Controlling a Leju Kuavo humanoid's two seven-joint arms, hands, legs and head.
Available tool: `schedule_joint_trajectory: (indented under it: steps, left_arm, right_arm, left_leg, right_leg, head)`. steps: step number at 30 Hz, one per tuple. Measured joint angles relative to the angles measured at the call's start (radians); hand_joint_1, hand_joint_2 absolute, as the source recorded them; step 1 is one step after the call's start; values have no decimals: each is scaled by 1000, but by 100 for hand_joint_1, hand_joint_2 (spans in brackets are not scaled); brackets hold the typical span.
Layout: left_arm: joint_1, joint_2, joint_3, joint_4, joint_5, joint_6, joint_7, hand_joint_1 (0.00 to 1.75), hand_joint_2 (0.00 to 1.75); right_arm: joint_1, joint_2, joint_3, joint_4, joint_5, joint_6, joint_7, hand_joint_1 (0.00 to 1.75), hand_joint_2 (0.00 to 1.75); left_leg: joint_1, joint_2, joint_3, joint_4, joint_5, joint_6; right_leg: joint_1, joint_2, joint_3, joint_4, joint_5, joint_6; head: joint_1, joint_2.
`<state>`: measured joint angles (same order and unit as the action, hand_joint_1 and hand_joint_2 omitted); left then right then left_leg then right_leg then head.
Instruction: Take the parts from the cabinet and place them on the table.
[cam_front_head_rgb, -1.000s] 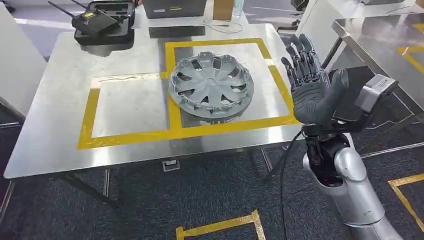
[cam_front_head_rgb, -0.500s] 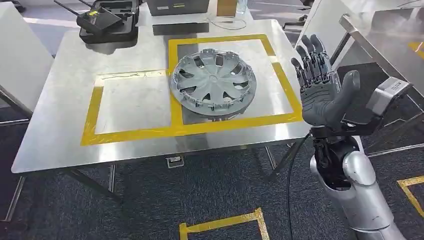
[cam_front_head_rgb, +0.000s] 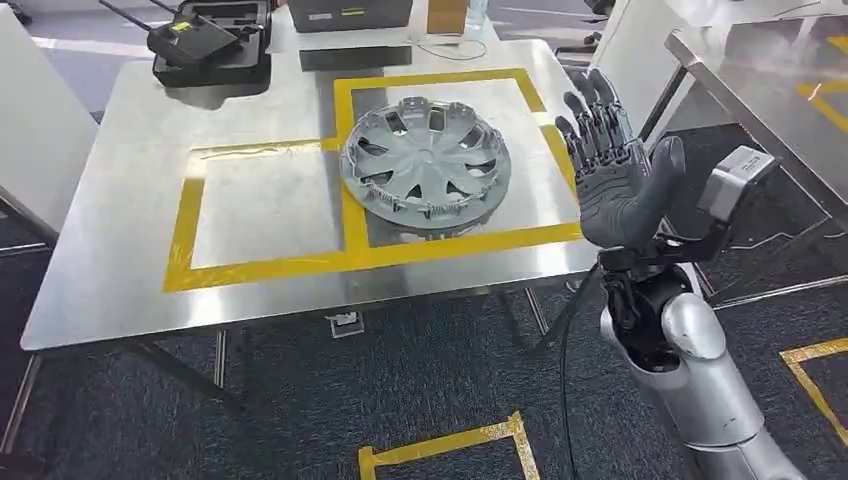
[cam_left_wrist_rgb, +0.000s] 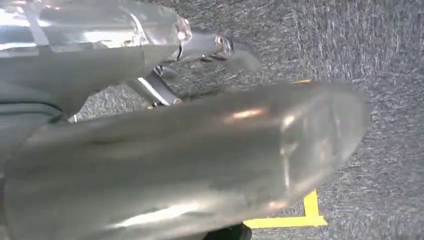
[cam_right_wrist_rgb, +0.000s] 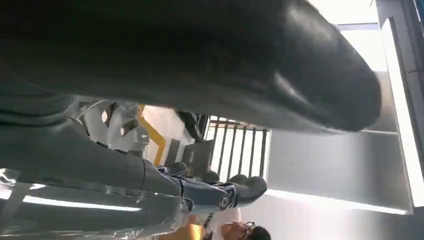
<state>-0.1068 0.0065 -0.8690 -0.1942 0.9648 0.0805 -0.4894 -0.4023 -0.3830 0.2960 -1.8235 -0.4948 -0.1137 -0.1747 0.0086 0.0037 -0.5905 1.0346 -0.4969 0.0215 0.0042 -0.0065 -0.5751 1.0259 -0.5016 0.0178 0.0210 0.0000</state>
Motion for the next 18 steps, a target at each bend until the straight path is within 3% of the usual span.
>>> schedule_joint_trajectory:
  steps: [2,3,4,5,6,7,8,9,10,14,16,18]
  left_arm:
    - [0,0,0,0,-1,0,0,0,0]
    - [0,0,0,0,-1,0,0,0,0]
    - [0,1,0,0,-1,0,0,0,0]
    - [1,2,0,0,-1,0,1,0,0]
    - [1,3,0,0,-1,0,1,0,0]
    - [0,3,0,0,-1,0,1,0,0]
    - [0,2,0,0,-1,0,1,0,0]
    - [-1,2,0,0,-1,0,1,0,0]
    - [-3,2,0,0,-1,0,1,0,0]
    - [-2,-2,0,0,-2,0,2,0,0]
    - [-3,-1,0,0,-5,3,2,0,0]
    - [-2,-1,0,0,-8,5,2,0,0]
  right_arm:
    - [-1,-2,0,0,0,0,0,0,0]
    - [3,-1,1,1,0,0,0,0,0]
    - [5,-1,1,2,0,0,0,0,0]
    - [7,-1,2,5,0,0,0,0,0]
    - [7,0,3,6,0,0,0,0,0]
    - [6,0,3,6,0,0,0,0,0]
    - [6,0,3,6,0,0,0,0,0]
    - [4,-1,3,6,0,0,0,0,0]
    - [3,-1,3,6,0,0,0,0,0]
    - [1,-4,4,6,0,0,0,0,0]
    - [0,-4,5,5,0,0,0,0,0]
    - [2,-4,8,6,0,0,0,0,0]
  left_leg:
    - [-1,1,-1,0,1,5]
    - [-2,2,-4,0,2,6]
    - [-3,3,-5,0,2,7]
    - [-5,3,-6,0,2,8]
    - [-7,4,-4,0,2,8]
    - [-9,3,-3,0,2,8]
    - [-10,2,0,0,2,8]
    - [-11,2,2,0,2,8]
    - [-12,3,-2,0,2,7]
    - [-7,3,-8,-5,13,-13]
    - [-8,-3,-22,25,-18,-19]
    - [-5,-6,-92,177,-103,-27]
  right_leg:
    - [-4,1,-39,103,-70,10]
    - [-4,1,-85,210,-120,14]
    - [-4,1,-111,268,-141,15]
    - [-4,1,-128,308,-144,13]
    - [-3,1,-114,281,-115,8]
    - [-3,2,-81,211,-71,1]
    - [-1,4,-46,138,-32,-6]
    - [5,9,6,25,18,-17]
    - [9,13,21,3,3,-23]
    - [16,9,23,-27,10,-35]
    - [8,0,34,-52,25,-40]
    - [7,-2,31,-51,27,-43]
  head:
    - [16,0]
    - [19,0]
    - [22,0]
    - [27,0]
    - [31,0]
    - [34,0]
    - [35,0]
    - [36,0]
    - [34,0]
    - [37,0]
    - [33,0]
    - [16,0]
